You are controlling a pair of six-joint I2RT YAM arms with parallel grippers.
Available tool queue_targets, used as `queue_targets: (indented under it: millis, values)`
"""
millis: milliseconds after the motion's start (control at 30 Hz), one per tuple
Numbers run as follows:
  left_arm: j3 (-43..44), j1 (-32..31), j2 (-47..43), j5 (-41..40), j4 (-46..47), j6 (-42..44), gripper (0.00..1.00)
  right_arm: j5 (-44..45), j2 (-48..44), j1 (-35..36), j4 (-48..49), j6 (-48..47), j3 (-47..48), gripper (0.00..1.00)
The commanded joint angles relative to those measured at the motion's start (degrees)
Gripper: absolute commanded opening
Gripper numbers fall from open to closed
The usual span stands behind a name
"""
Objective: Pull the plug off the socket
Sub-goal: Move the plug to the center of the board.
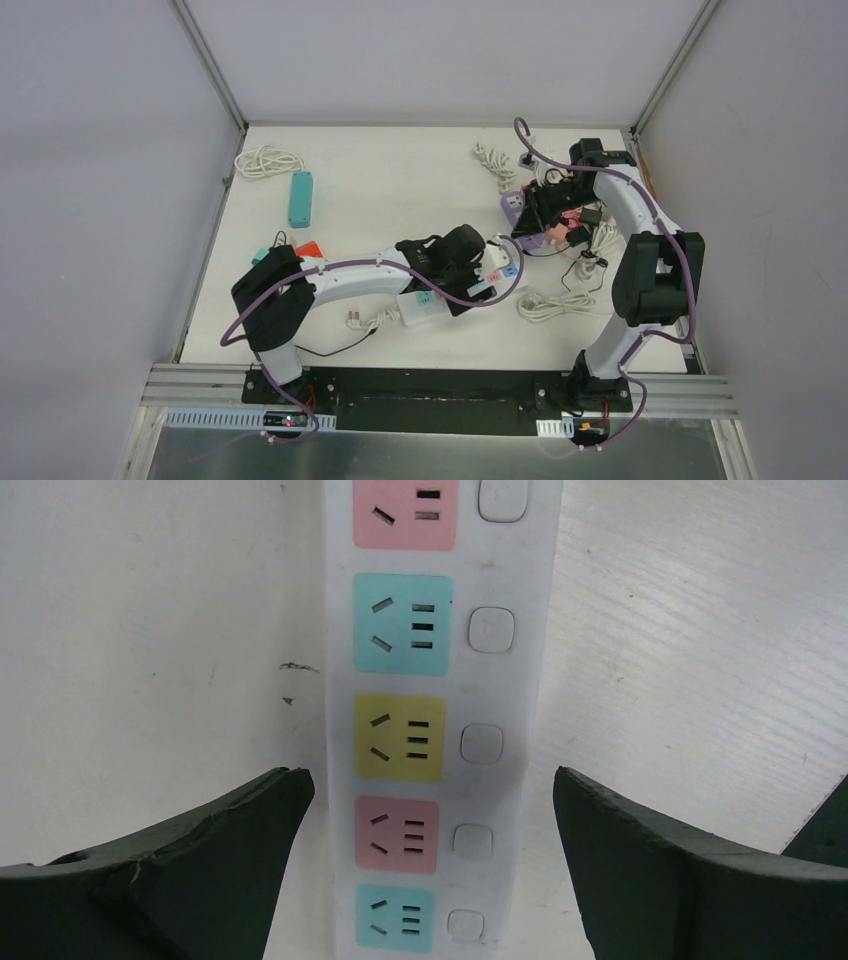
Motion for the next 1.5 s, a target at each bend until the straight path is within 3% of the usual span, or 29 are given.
queue_targets:
  millis: [0, 100, 167, 200, 433, 700, 767, 833, 867, 967, 1133, 1300, 1467]
  values:
    - [1.86, -0.22, 1.40, 2.37, 0.26, 1.08, 0.99, -1.67, -2.12, -0.98, 1.32, 0.54, 0.45, 0.41]
    - [2.01, -0.22, 2.43, 0.99, 0.22, 1.04, 0.99, -2.04, -2.01, -1.48, 1.84, 1.38, 0.48, 0.44]
    - [2.19, -0.22, 2.87, 0.07, 0.21, 1.19, 0.99, -2.16, -1.82, -1.67, 1.49, 1.45, 0.66, 0.96]
    - [2.27, -0.22, 3.13, -0.36, 0.27, 1.28, 0.99, -2.52, -1.35, -1.78, 0.71, 1.28, 1.20, 0.99]
    - [2.69, -0.23, 5.15, 0.79, 0.49, 1.79, 0.99, -4.15, 0.30, -2.18, -2.49, -0.57, 3.19, 1.00]
    - [2.93, -0.23, 7.27, -1.16, 0.14, 0.63, 0.75, -4.89, -0.25, -2.79, -1.63, -0.13, 2.82, 1.00]
    - [2.81, -0.14, 7.35, -2.03, -0.01, 0.39, 0.64, -4.91, -0.25, -2.89, -1.49, -0.10, 2.82, 1.00]
    - [2.34, -0.14, 7.08, -3.16, -0.15, 0.19, 0.29, -4.99, -0.33, -3.05, -1.51, 0.06, 2.74, 1.00]
    - [1.99, -0.16, 6.48, -3.35, -0.12, -0.10, 0.18, -4.98, -0.34, -3.07, -1.48, 0.05, 2.73, 1.00]
    - [-0.19, 0.11, 4.56, -5.32, -0.01, 0.28, 0.00, -5.09, -0.43, -3.22, -1.31, 0.16, 2.73, 1.00]
    - [-4.95, 3.71, -0.41, -5.43, 2.16, -2.42, 0.00, -5.27, -0.92, -3.43, -0.92, 0.48, 2.48, 1.00]
    - [-11.16, 13.30, -7.11, -1.79, 8.28, -9.18, 0.00, -5.27, -1.38, -3.66, -0.29, 0.83, 2.12, 1.00]
    - [-15.32, 20.66, -11.16, -13.28, 15.68, -16.68, 0.00, -5.23, -1.52, -3.68, 0.06, 1.19, 1.94, 1.00]
